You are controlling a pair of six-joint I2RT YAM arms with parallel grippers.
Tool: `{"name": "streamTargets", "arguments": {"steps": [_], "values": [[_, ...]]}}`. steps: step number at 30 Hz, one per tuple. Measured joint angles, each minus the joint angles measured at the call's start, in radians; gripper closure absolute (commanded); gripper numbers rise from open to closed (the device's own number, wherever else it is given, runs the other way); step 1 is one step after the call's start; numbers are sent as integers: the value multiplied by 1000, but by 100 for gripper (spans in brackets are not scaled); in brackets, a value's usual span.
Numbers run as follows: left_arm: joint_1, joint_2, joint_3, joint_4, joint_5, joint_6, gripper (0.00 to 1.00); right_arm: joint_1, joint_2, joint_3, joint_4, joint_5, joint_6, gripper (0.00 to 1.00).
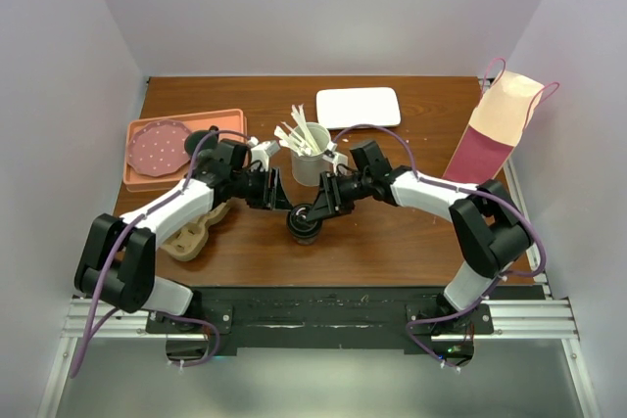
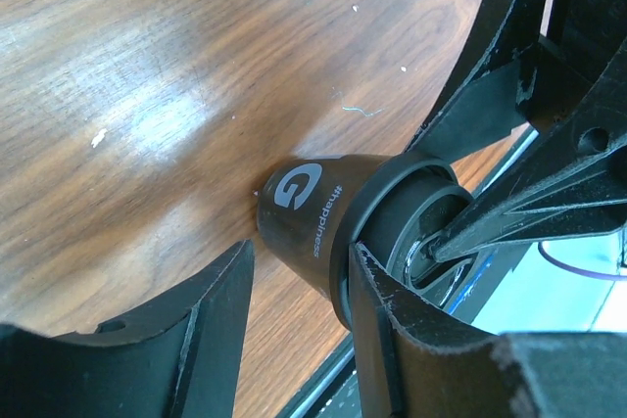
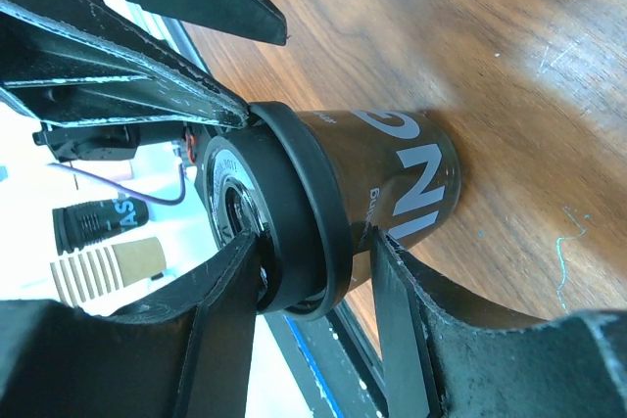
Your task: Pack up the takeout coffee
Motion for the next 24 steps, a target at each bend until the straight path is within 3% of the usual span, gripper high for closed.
{"name": "streamTargets", "arguments": {"steps": [8,24], "values": [[-34,-14,-6,31,-49,-27,50,-3,-28,-51,61,10,43,58],[-54,9,177,-200,-151,-8,39,1,-46,-42,25,34,45,58]]}}
